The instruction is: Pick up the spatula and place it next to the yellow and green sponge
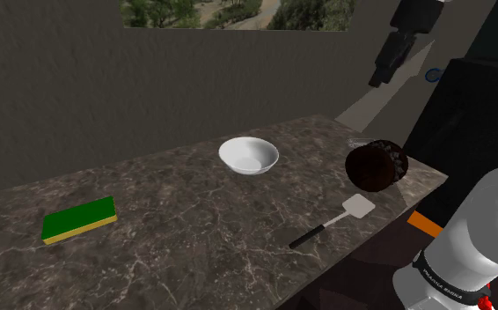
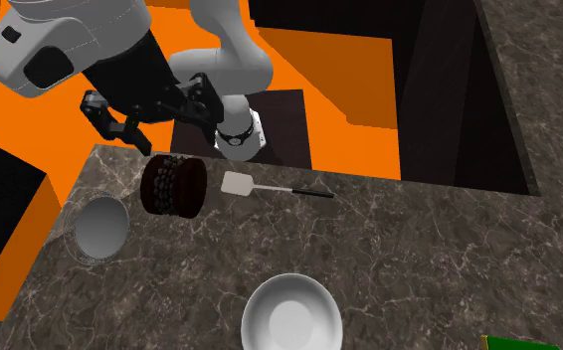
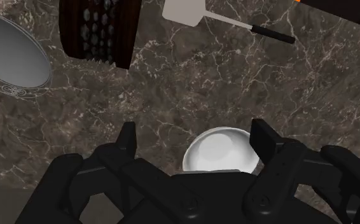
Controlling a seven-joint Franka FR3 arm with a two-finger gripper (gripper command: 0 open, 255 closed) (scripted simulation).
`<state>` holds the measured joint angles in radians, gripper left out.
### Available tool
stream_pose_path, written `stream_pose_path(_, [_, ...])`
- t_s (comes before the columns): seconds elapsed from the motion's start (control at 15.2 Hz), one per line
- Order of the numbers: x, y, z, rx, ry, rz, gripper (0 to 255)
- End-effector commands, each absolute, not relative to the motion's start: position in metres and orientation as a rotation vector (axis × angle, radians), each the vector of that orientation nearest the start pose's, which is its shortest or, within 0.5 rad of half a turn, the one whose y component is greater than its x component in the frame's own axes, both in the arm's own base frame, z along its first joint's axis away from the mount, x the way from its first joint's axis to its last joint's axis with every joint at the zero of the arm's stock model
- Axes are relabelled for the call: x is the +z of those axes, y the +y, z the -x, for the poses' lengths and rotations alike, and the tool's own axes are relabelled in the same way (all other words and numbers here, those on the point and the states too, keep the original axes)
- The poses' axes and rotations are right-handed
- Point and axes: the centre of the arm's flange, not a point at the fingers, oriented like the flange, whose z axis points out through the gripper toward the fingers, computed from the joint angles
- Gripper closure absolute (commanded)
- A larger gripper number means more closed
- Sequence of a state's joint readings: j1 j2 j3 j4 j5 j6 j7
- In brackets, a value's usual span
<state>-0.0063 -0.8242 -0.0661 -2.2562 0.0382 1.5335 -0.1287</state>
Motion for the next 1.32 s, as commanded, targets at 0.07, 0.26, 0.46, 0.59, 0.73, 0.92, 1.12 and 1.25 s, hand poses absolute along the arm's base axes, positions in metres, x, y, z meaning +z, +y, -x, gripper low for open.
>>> stream_pose_path(0.07, [0.634, -0.019, -0.293, -0.163, -0.203, 3.054, 0])
stream_pose_path(0.26, [0.601, 0.002, -0.297, -0.155, -0.453, 3.031, 0])
stream_pose_path(0.46, [0.568, 0.023, -0.298, -0.146, -0.700, 2.988, 0])
stream_pose_path(0.59, [0.546, 0.037, -0.297, -0.139, -0.862, 2.948, 0])
stream_pose_path(0.73, [0.523, 0.050, -0.294, -0.132, -1.023, 2.899, 0])
stream_pose_path(0.92, [0.489, 0.069, -0.287, -0.121, -1.258, 2.811, 0])
stream_pose_path(1.12, [0.455, 0.086, -0.278, -0.109, -1.486, 2.704, 0])
stream_pose_path(1.25, [0.433, 0.096, -0.270, -0.100, -1.633, 2.622, 0])
